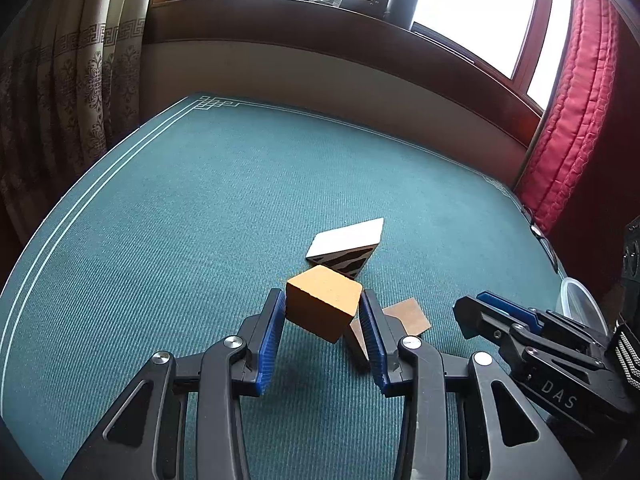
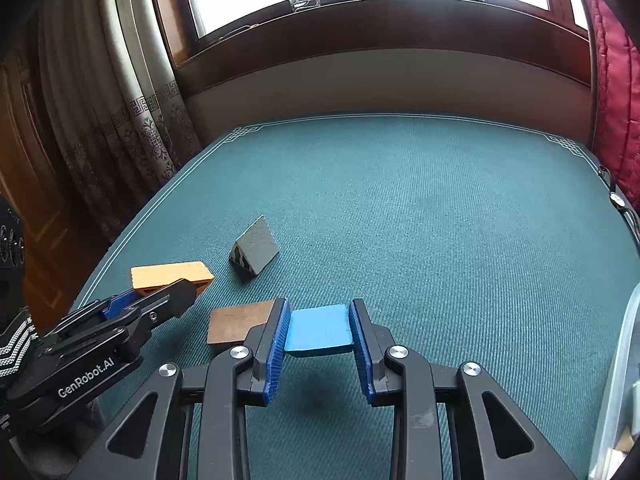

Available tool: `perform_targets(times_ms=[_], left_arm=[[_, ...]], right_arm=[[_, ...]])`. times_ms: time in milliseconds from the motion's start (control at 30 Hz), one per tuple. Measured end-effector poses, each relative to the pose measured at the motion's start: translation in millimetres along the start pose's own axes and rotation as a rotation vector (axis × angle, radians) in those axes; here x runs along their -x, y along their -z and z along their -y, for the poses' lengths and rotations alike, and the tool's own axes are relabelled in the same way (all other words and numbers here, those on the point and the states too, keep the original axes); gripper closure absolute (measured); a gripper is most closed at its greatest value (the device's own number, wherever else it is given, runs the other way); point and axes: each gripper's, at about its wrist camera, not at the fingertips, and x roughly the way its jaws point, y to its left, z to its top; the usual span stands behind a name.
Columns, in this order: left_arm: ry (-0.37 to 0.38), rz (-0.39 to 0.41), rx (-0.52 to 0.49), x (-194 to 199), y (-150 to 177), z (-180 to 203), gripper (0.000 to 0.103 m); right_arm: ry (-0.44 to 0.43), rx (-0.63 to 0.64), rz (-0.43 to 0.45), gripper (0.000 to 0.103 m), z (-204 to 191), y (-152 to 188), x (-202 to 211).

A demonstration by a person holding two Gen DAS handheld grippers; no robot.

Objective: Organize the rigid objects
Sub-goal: 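Grasp the blue wedge block with right tool, then carry both blocks to the bowl and open right tool to drop the blue wedge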

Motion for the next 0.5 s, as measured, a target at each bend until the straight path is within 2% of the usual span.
perform_targets(times_ms=[500], left_arm=[[0.017, 0.015, -0.048, 2.7, 4.8, 16.6, 0.064]], right_arm=[[0.021, -0.082, 0.058, 0.071, 31.2, 17.8, 52.4]])
